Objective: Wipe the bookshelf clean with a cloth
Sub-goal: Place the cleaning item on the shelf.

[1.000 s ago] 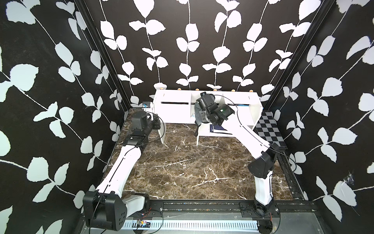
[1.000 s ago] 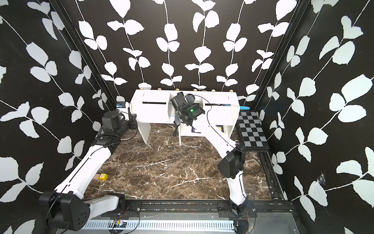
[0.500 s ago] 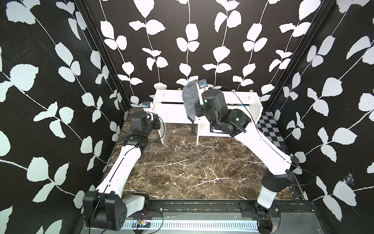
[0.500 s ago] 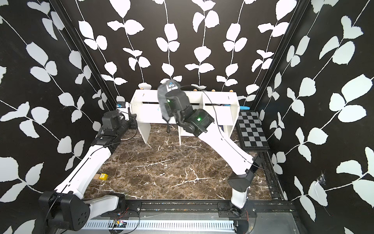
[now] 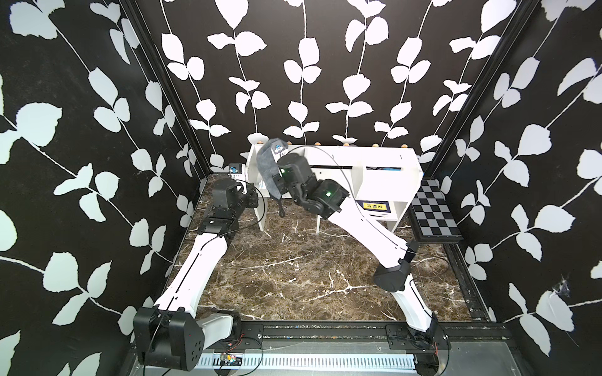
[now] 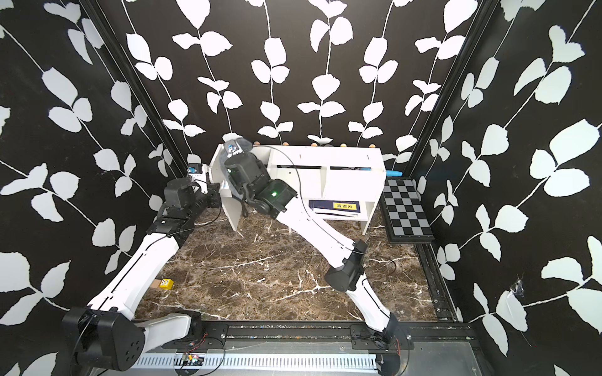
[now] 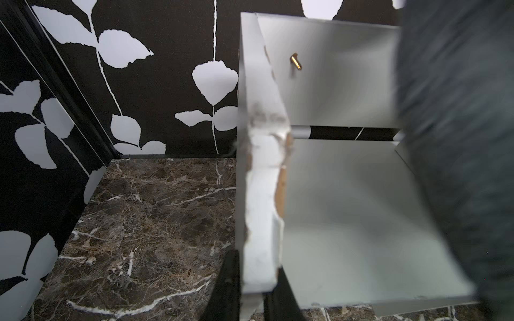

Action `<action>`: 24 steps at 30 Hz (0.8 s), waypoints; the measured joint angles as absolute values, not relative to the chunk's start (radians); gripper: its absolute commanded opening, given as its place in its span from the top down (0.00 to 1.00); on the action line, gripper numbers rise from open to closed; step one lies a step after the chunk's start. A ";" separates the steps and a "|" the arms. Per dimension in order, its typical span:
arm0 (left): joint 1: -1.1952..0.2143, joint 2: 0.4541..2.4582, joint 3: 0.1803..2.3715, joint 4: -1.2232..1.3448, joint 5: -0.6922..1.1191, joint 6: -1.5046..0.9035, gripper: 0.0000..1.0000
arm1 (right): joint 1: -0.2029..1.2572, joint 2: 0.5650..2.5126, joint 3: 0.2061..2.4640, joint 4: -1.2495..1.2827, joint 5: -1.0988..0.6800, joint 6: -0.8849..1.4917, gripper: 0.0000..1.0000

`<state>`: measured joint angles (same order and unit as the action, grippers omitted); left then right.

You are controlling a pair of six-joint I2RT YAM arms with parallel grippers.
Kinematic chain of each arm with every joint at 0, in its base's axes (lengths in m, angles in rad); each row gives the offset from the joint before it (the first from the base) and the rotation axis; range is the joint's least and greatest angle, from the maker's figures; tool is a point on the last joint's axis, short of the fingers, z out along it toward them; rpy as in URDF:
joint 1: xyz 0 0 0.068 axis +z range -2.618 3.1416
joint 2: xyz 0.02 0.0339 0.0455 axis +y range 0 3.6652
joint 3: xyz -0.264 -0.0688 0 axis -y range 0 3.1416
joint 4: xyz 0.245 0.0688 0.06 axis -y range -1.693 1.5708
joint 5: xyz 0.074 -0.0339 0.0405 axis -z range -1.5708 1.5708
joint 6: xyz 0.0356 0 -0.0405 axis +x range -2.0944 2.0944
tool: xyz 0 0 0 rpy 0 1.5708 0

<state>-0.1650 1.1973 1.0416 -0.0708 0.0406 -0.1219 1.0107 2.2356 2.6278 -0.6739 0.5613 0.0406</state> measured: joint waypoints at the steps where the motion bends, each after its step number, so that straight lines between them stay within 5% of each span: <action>1: -0.165 1.197 1.042 -0.071 0.041 -0.122 1.00 | 1.011 2.247 2.624 -0.678 0.562 0.040 1.00; 5: -0.165 1.197 1.042 -0.071 0.041 -0.122 1.00 | 1.011 2.280 2.623 -0.698 0.571 0.038 0.68; 8: -0.165 1.197 1.042 -0.071 0.041 -0.122 1.00 | 1.011 2.285 2.625 -0.720 0.584 0.031 0.58; 10: -0.165 1.197 1.042 -0.071 0.041 -0.122 1.00 | 1.011 2.282 2.620 -0.717 0.595 0.030 0.18; 11: -0.165 1.197 1.042 -0.071 0.041 -0.122 1.00 | 1.011 2.276 2.608 -0.712 0.598 0.029 0.14; 24: -0.168 1.197 1.042 -0.071 0.036 -0.119 1.00 | 1.020 2.042 2.394 -0.629 0.561 0.031 0.15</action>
